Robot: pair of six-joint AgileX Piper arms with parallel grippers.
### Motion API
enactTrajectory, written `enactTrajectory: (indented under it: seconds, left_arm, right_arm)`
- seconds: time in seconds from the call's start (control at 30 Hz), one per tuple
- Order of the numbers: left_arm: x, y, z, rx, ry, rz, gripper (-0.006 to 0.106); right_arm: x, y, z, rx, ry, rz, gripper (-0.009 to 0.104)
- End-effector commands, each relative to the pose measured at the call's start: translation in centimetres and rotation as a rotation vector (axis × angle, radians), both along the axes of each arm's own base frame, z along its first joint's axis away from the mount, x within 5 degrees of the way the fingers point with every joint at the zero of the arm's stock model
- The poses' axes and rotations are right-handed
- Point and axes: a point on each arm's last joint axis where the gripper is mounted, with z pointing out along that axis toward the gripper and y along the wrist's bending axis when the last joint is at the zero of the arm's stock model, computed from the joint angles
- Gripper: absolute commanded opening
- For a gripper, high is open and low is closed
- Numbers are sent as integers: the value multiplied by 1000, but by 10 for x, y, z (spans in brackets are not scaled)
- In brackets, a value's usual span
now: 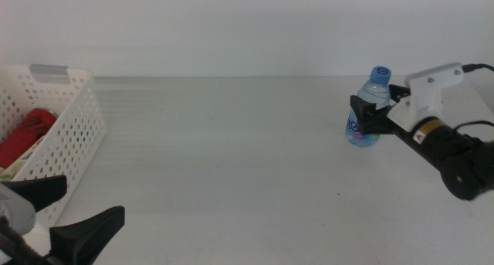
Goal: Use arms to grab the bottles and put them into the dustbin to the left of the table.
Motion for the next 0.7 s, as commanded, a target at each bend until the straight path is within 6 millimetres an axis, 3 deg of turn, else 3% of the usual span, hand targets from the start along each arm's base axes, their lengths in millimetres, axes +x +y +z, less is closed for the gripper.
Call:
enactTrajectory:
  seconds: [0.0,0.1,0.23,0.33,0.47,0.67]
  left_arm:
    - [2,-1,16,-63,-81,10,90]
    - [2,-1,16,-63,-81,10,90]
    - [2,-1,16,-63,-81,10,90]
    - [2,-1,16,-63,-81,10,90]
    - [2,-1,16,-63,-81,10,90]
    - [2,-1,16,-63,-81,10,90]
  right_arm:
    - [16,1,25,15,-117,6,94]
    - [25,1,21,-4,-83,-1,91]
    - [27,0,17,-14,-34,-16,73]
    - [27,1,15,-25,-21,-6,51]
    - [23,9,19,-11,-19,50,0]
    - [16,53,57,-21,-117,262,0]
